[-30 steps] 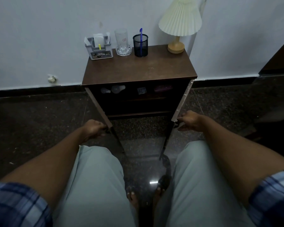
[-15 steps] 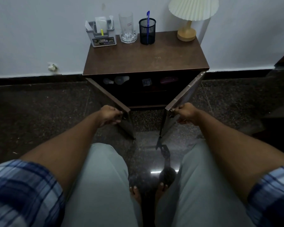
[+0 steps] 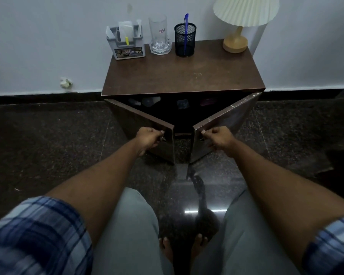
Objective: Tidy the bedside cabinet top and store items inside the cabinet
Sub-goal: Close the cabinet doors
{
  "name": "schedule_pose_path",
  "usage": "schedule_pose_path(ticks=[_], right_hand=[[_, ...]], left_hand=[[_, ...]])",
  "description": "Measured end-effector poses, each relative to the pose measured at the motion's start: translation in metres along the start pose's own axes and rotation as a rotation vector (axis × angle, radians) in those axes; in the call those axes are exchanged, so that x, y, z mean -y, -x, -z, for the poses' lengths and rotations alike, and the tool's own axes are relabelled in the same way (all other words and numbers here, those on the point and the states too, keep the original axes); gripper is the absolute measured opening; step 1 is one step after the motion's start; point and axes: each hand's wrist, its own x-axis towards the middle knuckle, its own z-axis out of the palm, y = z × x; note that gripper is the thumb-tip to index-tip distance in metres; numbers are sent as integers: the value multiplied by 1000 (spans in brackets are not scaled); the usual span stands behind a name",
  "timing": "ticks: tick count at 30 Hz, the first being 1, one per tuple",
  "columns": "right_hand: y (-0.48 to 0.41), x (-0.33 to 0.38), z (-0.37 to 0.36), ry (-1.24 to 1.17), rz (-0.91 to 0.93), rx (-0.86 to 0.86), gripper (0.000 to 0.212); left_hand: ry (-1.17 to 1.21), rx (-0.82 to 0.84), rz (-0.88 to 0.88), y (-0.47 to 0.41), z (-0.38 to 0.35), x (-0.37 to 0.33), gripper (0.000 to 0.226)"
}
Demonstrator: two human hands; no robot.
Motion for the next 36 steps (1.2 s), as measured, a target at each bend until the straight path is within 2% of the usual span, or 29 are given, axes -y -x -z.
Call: schedule_pose_path(ticks=[14, 25, 36], right_hand=[[-37, -1, -28, -90, 72, -117, 28], [-67, 12, -45, -56, 93, -233, 29], [-88, 27, -52, -45, 104, -269, 34]], left_hand=[[175, -180, -43, -33, -40, -11, 19], [215, -233, -50, -52, -50, -19, 18], [240, -260, -68, -74, -56, -26, 17]])
